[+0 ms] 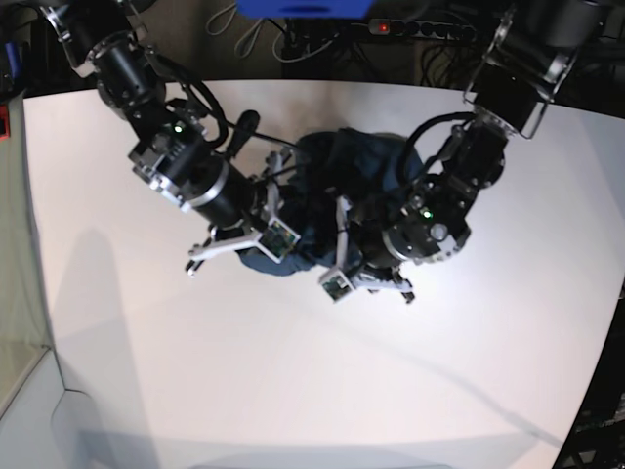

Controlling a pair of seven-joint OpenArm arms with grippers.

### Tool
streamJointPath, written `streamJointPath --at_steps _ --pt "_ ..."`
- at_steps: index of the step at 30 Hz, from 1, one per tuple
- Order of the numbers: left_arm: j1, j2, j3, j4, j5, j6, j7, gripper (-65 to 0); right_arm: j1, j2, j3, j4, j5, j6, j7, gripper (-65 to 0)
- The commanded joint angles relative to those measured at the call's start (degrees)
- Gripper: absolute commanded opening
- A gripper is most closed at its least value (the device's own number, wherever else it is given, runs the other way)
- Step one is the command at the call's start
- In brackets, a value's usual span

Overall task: Layout the t-shirt on the table in an organized manner, then fold the t-shirt properly
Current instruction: 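Pull the grippers apart, stretching the shirt between them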

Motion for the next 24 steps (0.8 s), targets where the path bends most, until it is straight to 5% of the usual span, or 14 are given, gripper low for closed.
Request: streamJointPath --at_steps 1,3,10,17,24 --pt "-1.6 0.0 -0.3 0.0 0.0 0.2 -0.7 -56.4 0.8 0.1 0.4 0.9 0.1 0.1 1.6 -65.0" --pt "-1.6 0.8 -0.5 -1.1 0.3 0.2 -0.7 -65.0 0.8 0.2 0.4 0.9 0.1 0.1 1.6 -65.0" --pt "-0.5 -0.7 -1.0 3.0 0.1 0.3 -0.7 -64.8 0.8 0.9 0.4 0.8 0.1 0.1 1.7 -65.0" --pt "9.9 -2.0 -15.2 18.9 0.1 0.3 0.0 -64.8 1.2 1.4 3.1 0.8 0.1 0.1 1.8 -65.0" --pt "19.2 -4.5 -22.3 26.5 0.0 0.2 0.0 -64.8 2.7 1.4 5.7 0.7 0.1 0.1 1.9 -65.0"
